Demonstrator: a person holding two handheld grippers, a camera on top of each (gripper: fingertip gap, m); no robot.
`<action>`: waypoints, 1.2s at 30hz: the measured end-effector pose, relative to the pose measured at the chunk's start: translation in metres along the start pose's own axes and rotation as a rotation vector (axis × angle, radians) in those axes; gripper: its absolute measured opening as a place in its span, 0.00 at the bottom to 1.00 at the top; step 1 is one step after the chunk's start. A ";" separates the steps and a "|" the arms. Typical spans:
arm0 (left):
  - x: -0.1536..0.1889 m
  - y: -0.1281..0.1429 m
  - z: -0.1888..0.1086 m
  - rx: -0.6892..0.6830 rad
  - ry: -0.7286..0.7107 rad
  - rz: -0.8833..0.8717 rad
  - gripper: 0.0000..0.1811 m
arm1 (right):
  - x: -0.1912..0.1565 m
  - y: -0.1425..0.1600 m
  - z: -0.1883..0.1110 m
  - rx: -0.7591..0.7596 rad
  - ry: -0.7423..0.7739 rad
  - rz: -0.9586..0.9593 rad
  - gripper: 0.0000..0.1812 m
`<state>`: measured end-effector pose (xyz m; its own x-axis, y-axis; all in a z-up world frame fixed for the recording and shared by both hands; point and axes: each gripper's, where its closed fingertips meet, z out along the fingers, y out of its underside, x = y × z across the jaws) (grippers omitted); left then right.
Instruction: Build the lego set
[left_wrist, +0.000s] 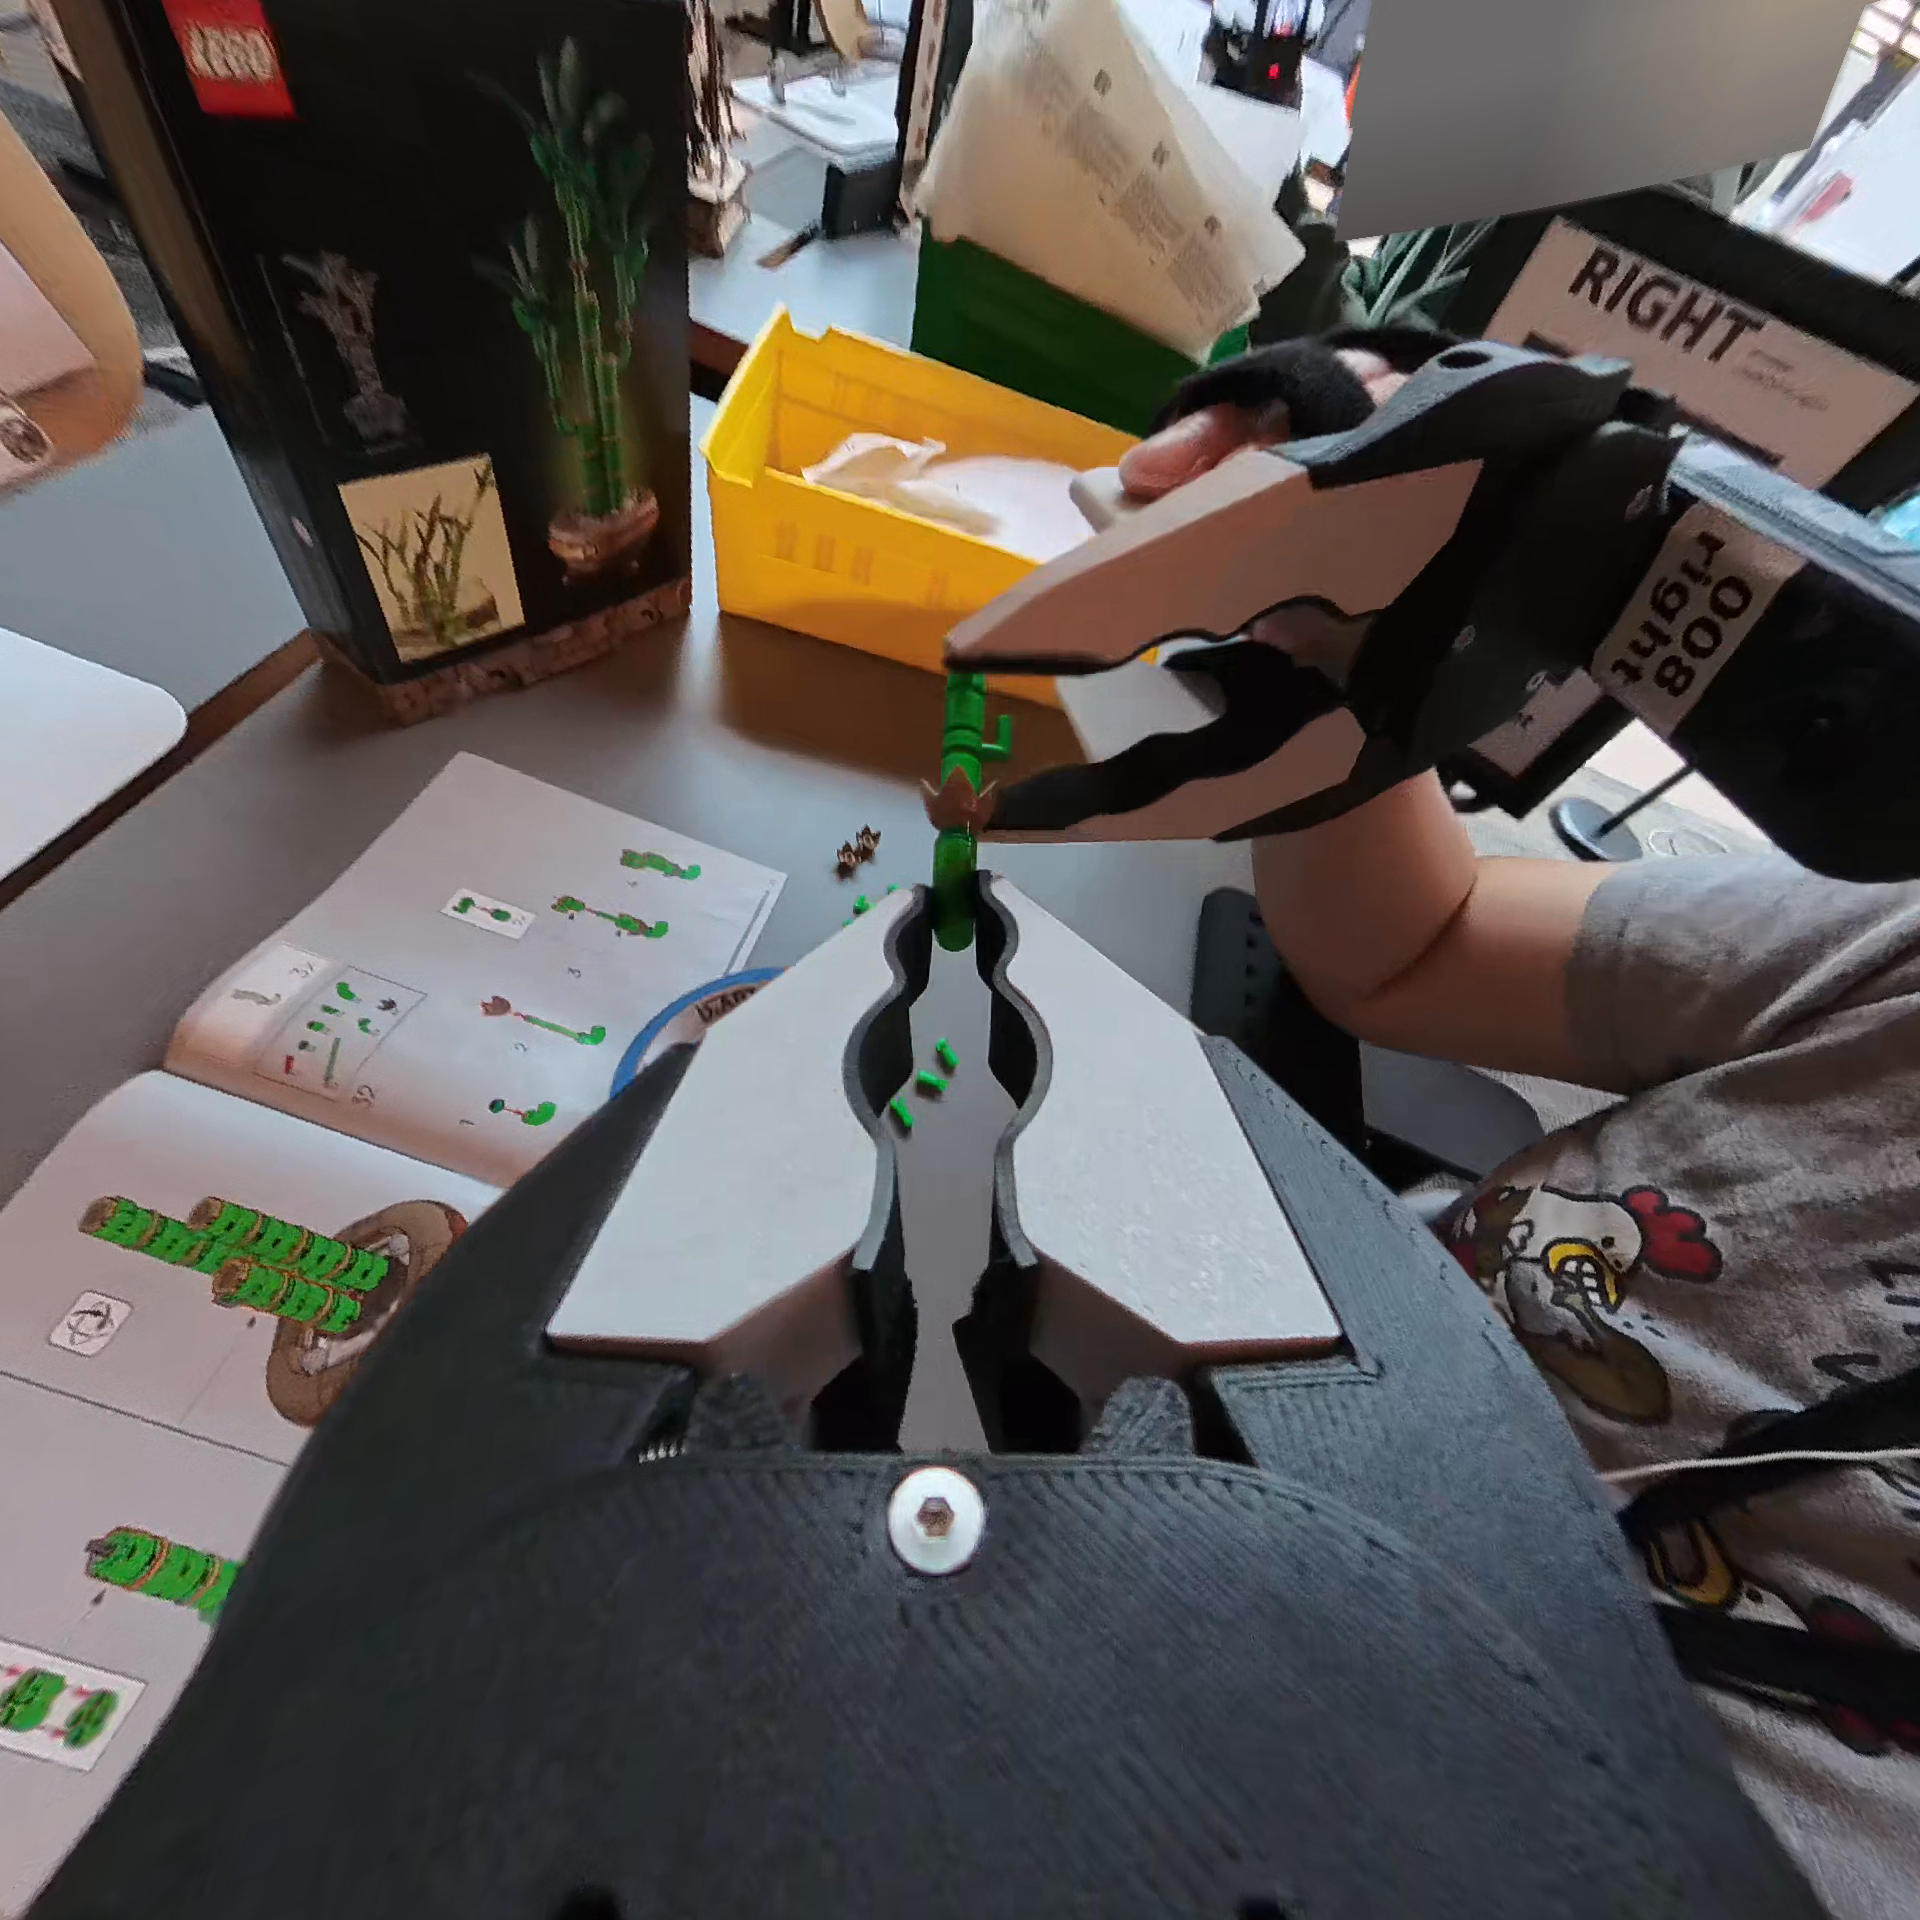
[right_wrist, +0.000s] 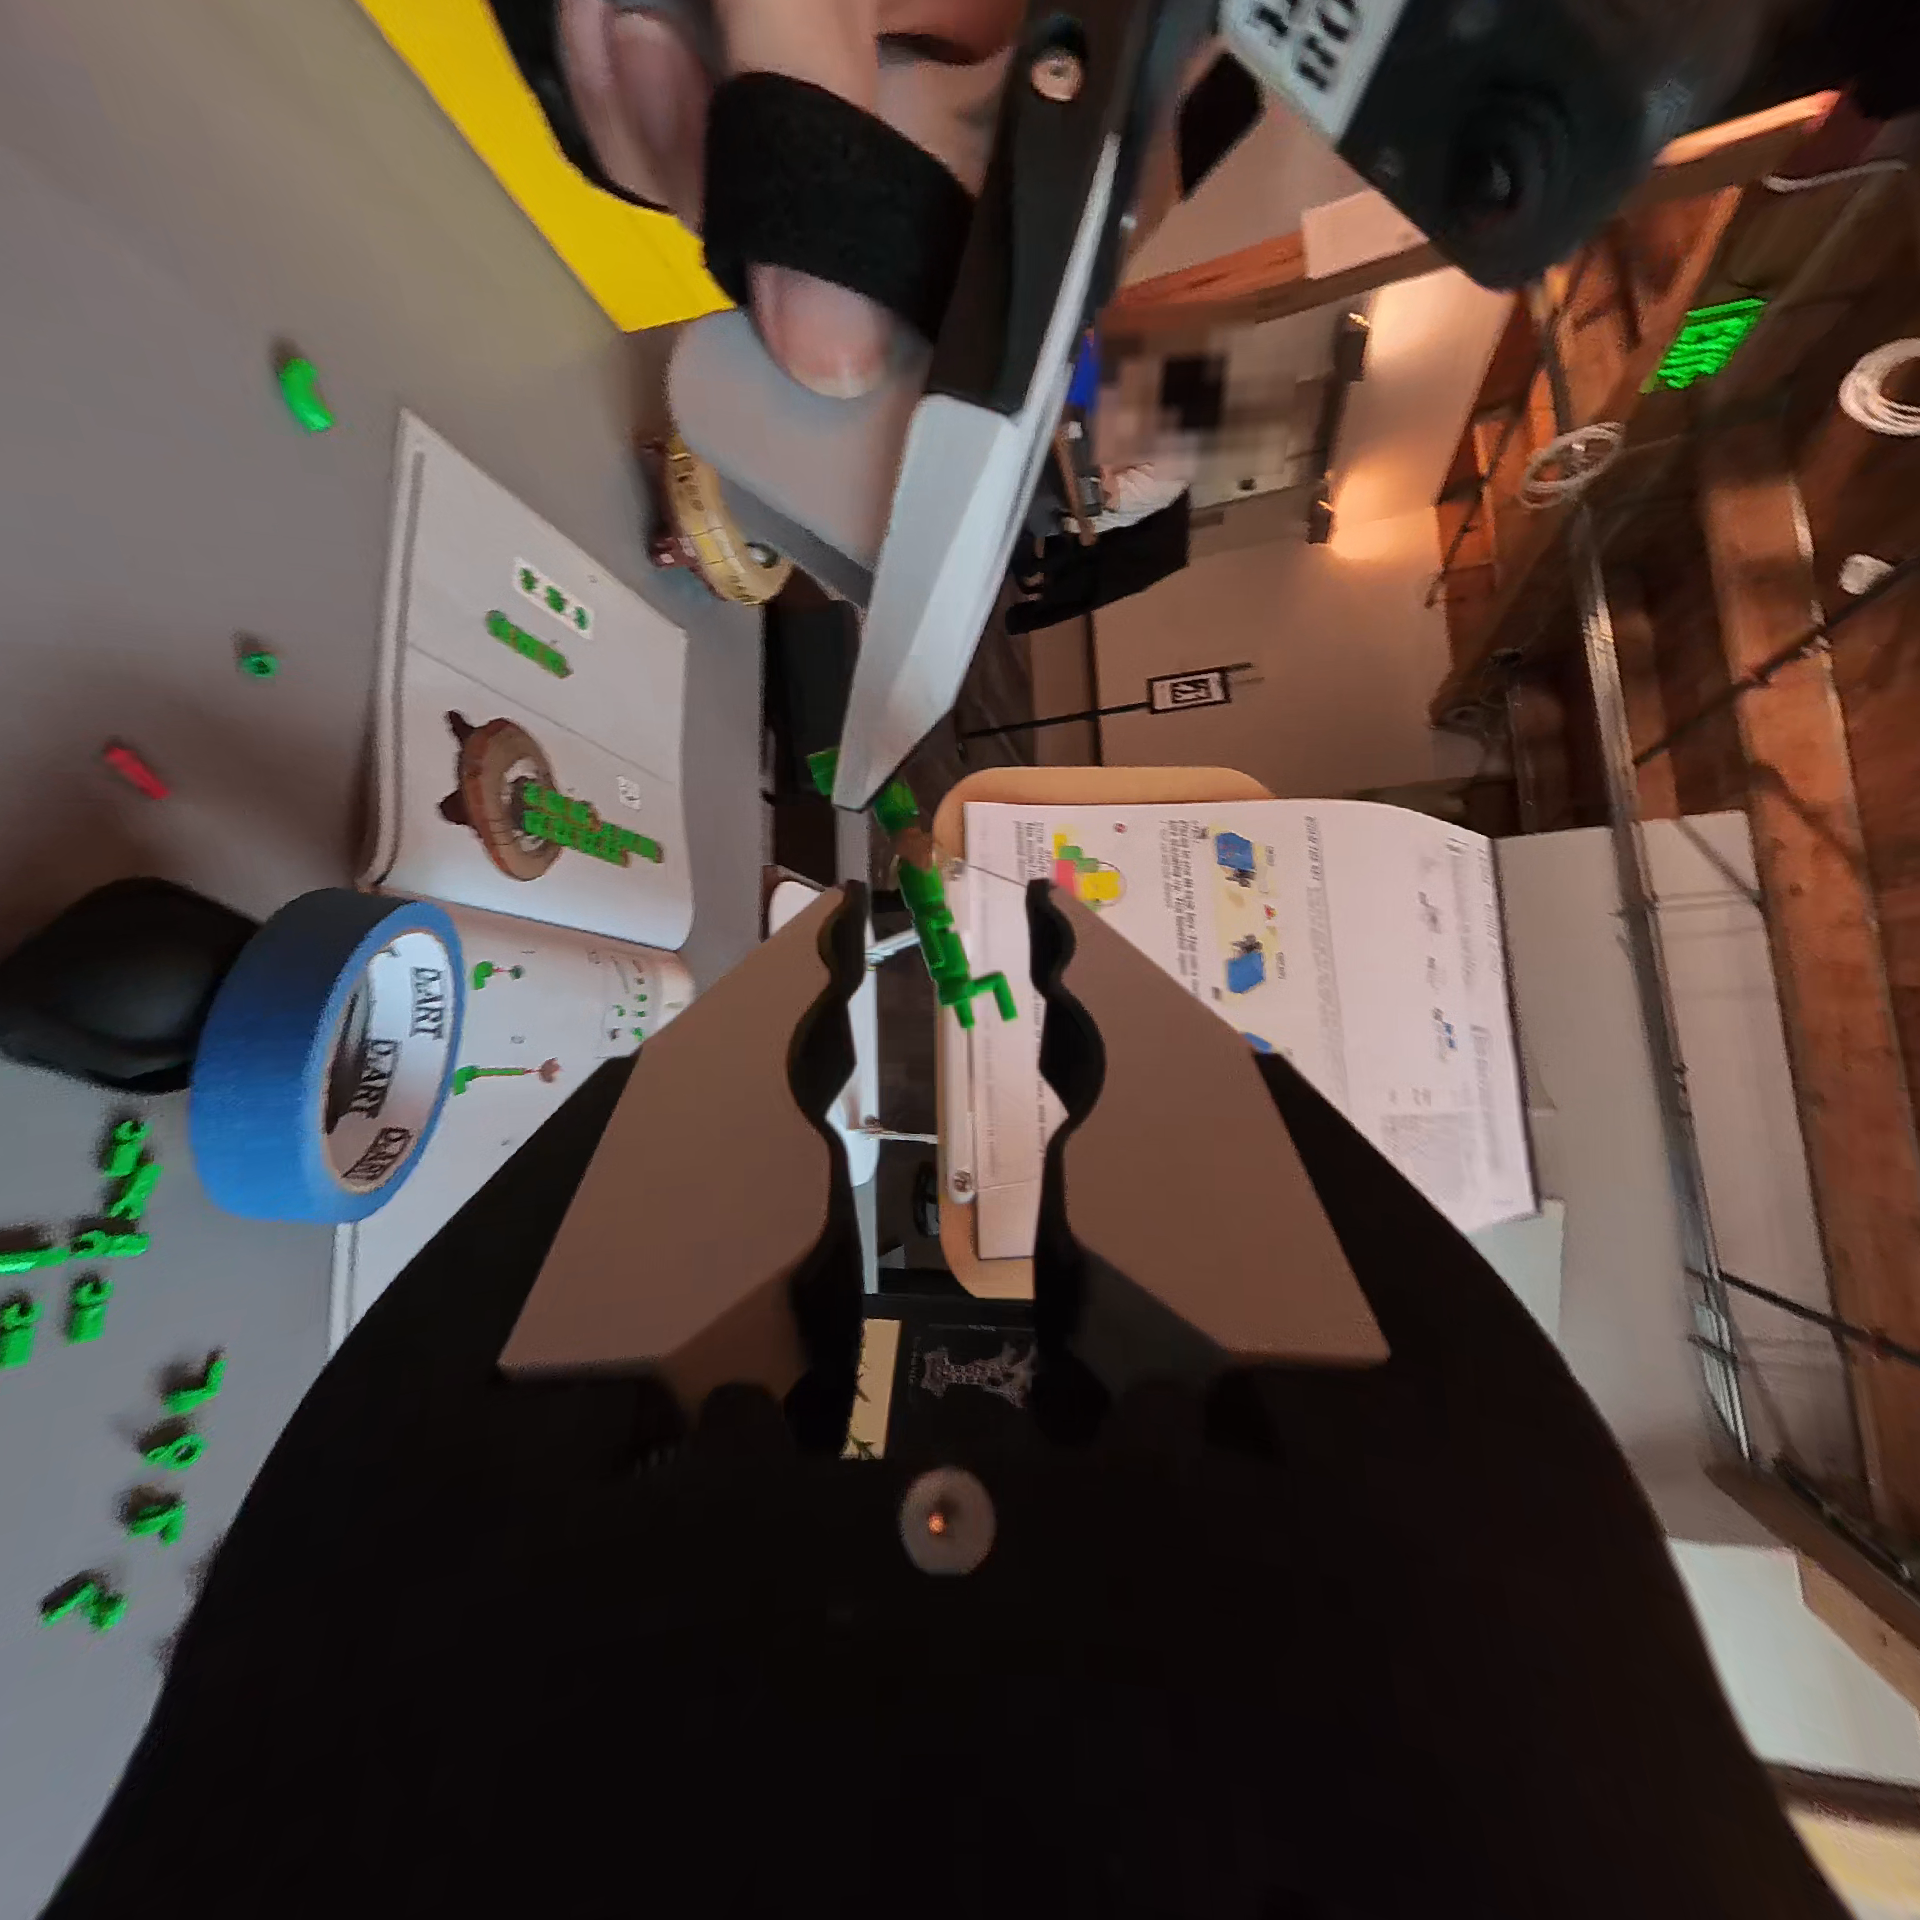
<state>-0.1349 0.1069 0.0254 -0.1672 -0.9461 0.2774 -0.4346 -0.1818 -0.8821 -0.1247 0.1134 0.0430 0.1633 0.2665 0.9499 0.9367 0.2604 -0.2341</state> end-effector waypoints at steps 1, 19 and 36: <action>-0.001 -0.007 -0.003 0.042 -0.006 0.001 0.03 | 0.007 0.001 -0.002 0.001 0.036 0.009 0.19; 0.040 -0.075 -0.029 0.594 0.249 -0.014 0.02 | 0.076 -0.039 -0.029 0.250 0.343 0.358 0.38; 0.035 -0.071 -0.020 0.567 0.169 0.024 0.03 | 0.074 -0.023 -0.015 0.082 0.346 0.390 0.33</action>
<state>-0.1275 0.0916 0.1054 -0.3299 -0.9044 0.2708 0.1039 -0.3199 -0.9417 -0.1292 0.1133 0.1216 0.6007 0.0395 0.7985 0.7608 0.2784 -0.5862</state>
